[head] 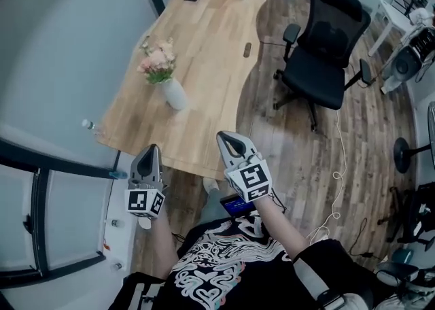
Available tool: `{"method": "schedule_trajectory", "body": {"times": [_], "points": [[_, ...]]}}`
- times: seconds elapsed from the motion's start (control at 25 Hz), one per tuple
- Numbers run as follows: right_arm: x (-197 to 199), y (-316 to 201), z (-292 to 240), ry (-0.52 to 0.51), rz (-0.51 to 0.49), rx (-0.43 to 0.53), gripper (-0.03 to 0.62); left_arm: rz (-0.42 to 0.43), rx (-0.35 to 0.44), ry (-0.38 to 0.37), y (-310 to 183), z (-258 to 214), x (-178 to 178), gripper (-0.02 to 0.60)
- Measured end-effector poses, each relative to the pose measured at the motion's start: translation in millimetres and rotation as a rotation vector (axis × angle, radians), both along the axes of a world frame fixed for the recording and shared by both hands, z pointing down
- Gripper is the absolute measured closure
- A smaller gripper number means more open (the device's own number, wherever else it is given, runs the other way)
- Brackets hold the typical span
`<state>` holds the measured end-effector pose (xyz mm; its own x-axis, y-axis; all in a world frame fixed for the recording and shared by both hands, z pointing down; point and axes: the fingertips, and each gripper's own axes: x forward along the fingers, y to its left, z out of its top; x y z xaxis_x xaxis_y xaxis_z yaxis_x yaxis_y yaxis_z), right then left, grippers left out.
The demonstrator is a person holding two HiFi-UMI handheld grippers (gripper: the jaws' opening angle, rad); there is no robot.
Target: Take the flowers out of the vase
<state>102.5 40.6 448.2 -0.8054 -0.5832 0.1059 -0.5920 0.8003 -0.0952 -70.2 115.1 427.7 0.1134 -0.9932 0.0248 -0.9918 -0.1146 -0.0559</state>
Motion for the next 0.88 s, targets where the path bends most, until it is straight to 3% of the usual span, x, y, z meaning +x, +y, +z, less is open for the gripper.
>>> {"method": "schedule_trajectory", "body": {"times": [0.48, 0.88], "points": [[-115, -105, 10, 0.011, -0.004, -0.007, 0.588, 0.071, -0.009, 0.035, -122, 5, -105, 0.578], [-152, -131, 4, -0.037, -0.018, 0.01, 0.588, 0.142, -0.041, 0.046, -164, 21, -127, 0.578]]}}
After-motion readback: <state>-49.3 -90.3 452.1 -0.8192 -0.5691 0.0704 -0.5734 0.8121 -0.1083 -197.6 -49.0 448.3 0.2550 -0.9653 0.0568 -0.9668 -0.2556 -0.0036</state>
